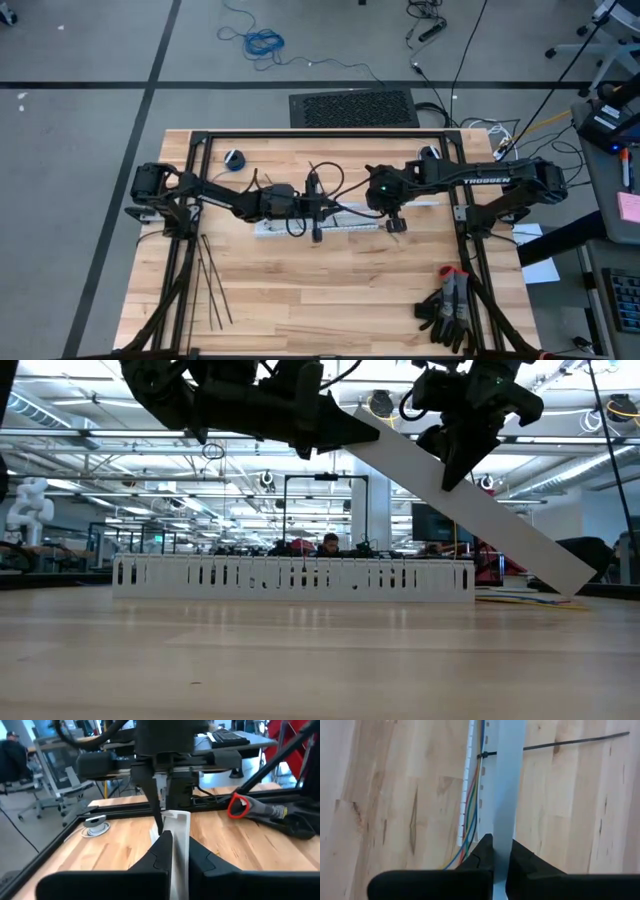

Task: Ziptie cables
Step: Close the white cable duct

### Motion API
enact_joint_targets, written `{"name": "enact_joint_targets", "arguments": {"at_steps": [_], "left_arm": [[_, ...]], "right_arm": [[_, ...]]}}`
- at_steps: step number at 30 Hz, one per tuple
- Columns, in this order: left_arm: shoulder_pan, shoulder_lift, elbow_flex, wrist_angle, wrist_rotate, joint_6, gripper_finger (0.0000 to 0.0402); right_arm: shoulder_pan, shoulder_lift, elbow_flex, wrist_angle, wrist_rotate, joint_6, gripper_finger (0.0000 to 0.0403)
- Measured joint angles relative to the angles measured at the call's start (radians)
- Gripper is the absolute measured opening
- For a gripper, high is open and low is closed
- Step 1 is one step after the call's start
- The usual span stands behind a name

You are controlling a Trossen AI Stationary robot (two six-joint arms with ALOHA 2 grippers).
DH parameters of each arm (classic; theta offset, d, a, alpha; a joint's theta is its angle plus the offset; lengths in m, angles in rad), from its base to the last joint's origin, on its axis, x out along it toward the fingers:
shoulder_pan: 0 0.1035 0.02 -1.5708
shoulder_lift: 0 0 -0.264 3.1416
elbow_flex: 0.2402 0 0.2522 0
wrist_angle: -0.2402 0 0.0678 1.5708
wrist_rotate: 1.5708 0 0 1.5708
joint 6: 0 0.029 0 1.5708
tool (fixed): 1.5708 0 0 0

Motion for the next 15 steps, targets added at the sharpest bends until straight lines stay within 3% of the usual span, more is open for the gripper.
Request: {"name": "enact_joint_targets", "arguments": {"at_steps": [8,15], "left_arm": [[0.021,0.0,0.0,0.0,-0.003,-0.033,0.0007],[0.025,0.0,0.002,0.011,-0.122,-0.04,0.0004]], "right_arm": [[0.0,0.0,0.0,0.008,0.02,0.005,0.0009],[0.015,0.0,0.0,0.045,0.307,0.137,0.0069]]}}
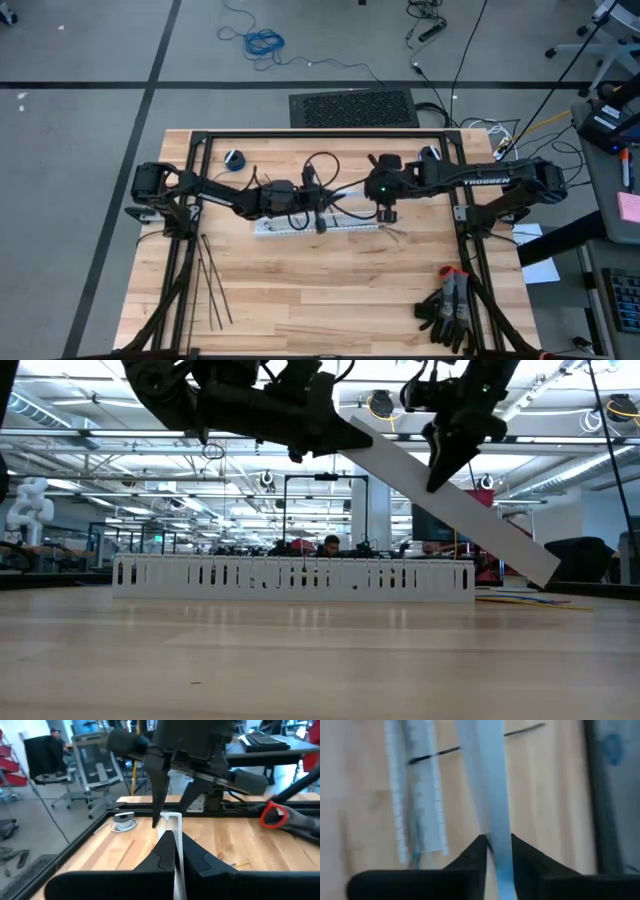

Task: Ziptie cables
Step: Close the white cable duct

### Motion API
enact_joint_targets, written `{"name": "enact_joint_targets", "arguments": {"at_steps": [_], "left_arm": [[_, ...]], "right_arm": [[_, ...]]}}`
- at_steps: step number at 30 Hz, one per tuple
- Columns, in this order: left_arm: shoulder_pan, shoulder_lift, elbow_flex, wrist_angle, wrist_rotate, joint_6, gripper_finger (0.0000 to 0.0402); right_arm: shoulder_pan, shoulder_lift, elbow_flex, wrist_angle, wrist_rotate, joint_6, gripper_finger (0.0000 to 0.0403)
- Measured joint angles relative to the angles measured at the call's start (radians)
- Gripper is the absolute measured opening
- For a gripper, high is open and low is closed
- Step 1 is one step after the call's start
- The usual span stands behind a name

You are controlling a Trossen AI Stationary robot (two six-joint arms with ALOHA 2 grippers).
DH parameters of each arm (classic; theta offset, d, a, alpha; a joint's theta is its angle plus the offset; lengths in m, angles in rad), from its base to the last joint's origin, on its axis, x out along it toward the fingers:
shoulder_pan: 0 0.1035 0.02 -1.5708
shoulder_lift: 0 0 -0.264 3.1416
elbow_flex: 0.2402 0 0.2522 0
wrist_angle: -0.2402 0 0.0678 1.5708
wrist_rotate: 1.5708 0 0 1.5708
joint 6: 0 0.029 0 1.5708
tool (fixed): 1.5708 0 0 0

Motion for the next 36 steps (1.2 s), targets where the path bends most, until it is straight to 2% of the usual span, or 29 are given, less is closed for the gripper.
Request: {"name": "enact_joint_targets", "arguments": {"at_steps": [4,9,14,27,31,36], "left_arm": [[0.016,0.001,0.0,-0.023,-0.008,-0.067,0.0003],[0.032,0.001,0.0,-0.065,-0.017,-0.108,0.0001],[0.041,0.002,-0.001,-0.089,-0.049,-0.129,0.0001],[0.084,0.002,-0.001,-0.173,-0.063,-0.214,0.0],[0.093,0.002,-0.001,-0.21,-0.062,-0.259,0.0],[0.097,0.002,-0.002,-0.245,-0.056,-0.284,0.0]], "right_arm": [[0.033,-0.001,0.001,0.0,0.075,0.01,0.0118],[0.069,-0.001,0.002,0.009,0.073,0.017,0.0171],[0.104,-0.001,0.002,0.009,0.08,0.048,0.0201],[0.239,-0.001,0.002,-0.047,0.407,0.13,0.021],[0.284,-0.001,0.002,-0.145,0.499,0.245,0.021],[0.373,-0.001,0.002,-0.295,0.575,0.471,0.021]]}}
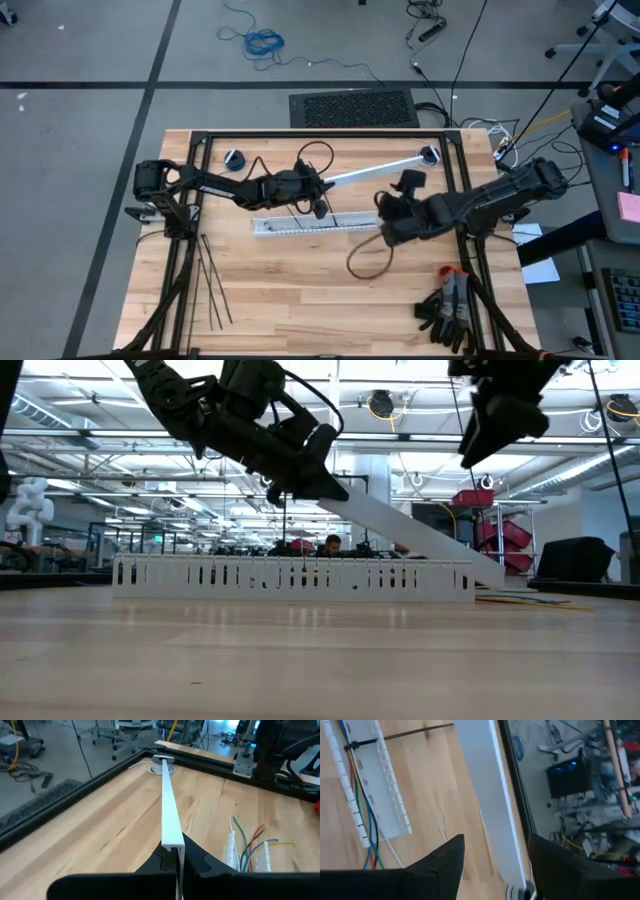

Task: Ziptie cables
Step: Close the white cable duct

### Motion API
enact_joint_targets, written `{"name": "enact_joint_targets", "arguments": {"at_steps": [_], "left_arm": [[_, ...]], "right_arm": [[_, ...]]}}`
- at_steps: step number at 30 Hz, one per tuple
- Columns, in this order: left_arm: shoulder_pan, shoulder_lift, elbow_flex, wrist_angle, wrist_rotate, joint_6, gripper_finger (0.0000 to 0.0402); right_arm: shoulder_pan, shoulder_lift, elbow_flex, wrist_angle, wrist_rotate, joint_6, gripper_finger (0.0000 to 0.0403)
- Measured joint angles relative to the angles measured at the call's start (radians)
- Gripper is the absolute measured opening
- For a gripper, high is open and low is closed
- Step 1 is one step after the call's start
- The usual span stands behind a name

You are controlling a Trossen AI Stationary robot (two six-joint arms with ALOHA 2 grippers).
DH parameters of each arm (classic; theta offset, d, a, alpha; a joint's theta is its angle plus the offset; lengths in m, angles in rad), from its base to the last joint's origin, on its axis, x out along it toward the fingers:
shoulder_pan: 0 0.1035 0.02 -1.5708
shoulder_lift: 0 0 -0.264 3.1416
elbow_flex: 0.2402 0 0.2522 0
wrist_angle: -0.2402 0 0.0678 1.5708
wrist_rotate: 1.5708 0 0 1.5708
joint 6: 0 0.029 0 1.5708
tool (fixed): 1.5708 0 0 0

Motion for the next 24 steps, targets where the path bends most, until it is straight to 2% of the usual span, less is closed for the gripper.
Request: {"name": "enact_joint_targets", "arguments": {"at_steps": [6,11,15,20,24], "left_arm": [[0.0,0.0,0.0,-0.002,0.071,-0.104,0.0],[-0.001,0.0,0.0,-0.001,0.114,-0.192,0.0],[0.003,0.0,0.0,-0.003,0.115,-0.22,0.0],[0.019,0.0,0.0,-0.005,0.124,-0.271,0.0],[0.029,0.0,0.0,0.012,0.227,-0.354,0.0]], "right_arm": [[0.152,-0.001,-0.019,-0.103,0.102,0.356,0.021],[0.275,-0.001,-0.188,-0.092,0.282,0.617,0.021],[0.309,0.0,-0.335,-0.072,0.337,0.824,0.021],[0.309,0.0,-0.388,-0.036,0.379,0.871,0.021],[0.306,0.0,-0.388,0.066,0.41,0.693,0.021]]}}
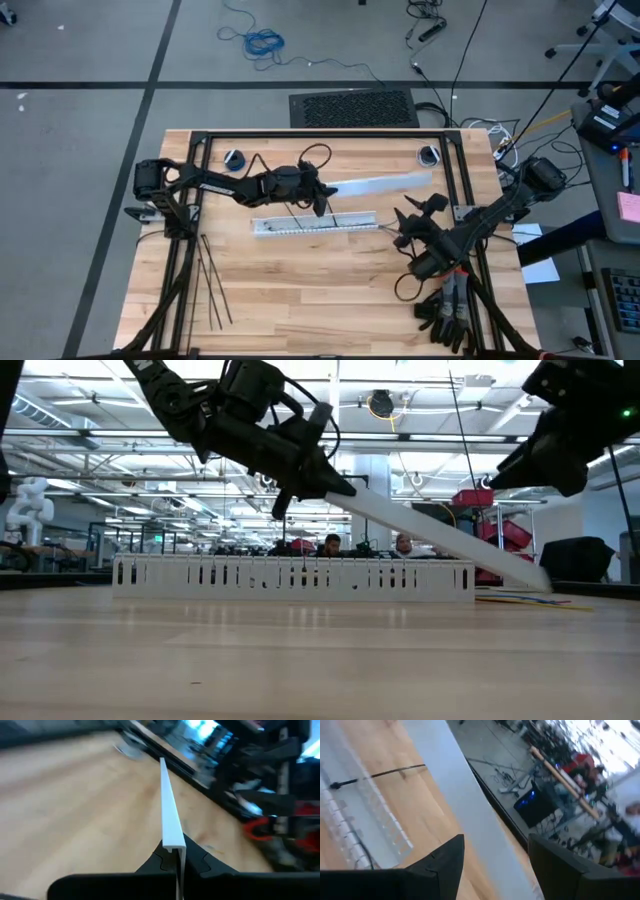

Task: Ziptie cables
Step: Close the white cable duct

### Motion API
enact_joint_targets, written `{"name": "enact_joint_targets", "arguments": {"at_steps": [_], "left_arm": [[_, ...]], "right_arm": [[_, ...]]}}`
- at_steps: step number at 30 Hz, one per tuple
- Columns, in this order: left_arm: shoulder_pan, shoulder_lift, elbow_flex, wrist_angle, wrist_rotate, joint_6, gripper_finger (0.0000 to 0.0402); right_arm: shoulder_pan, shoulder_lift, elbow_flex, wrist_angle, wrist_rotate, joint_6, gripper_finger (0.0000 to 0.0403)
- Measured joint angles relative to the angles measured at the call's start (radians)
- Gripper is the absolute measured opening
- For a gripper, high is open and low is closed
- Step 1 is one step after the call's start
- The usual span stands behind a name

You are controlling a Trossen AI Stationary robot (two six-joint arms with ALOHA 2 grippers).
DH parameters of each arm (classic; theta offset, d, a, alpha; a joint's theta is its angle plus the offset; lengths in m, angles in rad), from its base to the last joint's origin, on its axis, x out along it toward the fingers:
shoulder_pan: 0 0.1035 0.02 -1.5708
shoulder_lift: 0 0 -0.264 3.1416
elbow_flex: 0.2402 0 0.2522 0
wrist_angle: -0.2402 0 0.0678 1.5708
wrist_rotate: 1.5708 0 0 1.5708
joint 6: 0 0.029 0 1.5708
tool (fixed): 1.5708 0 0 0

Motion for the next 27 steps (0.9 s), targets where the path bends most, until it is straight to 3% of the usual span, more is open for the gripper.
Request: {"name": "enact_joint_targets", "arguments": {"at_steps": [4,8,14,19,22,27], "left_arm": [[0.014,-0.001,0.0,-0.013,0.145,-0.096,0.0],[0.018,-0.001,0.0,-0.039,0.189,-0.139,0.0],[0.018,-0.001,0.0,-0.007,0.229,-0.124,0.0],[0.018,-0.001,0.0,-0.007,0.24,-0.088,0.0],[0.022,-0.001,0.0,-0.007,0.256,-0.068,0.0],[0.027,-0.001,0.0,0.001,0.257,-0.066,0.0]], "right_arm": [[-0.001,0.0,0.0,0.236,0.012,-0.339,0.021],[-0.023,0.0,0.0,0.457,0.003,-0.598,0.0217],[-0.124,0.0,0.0,0.524,-0.124,-0.595,0.0255],[-0.291,0.0,0.0,0.522,-0.402,-0.626,0.0335],[-0.354,0.0,0.012,0.517,-0.481,-0.678,0.0383],[-0.392,0.0,0.051,0.533,-0.54,-0.724,0.0388]]}}
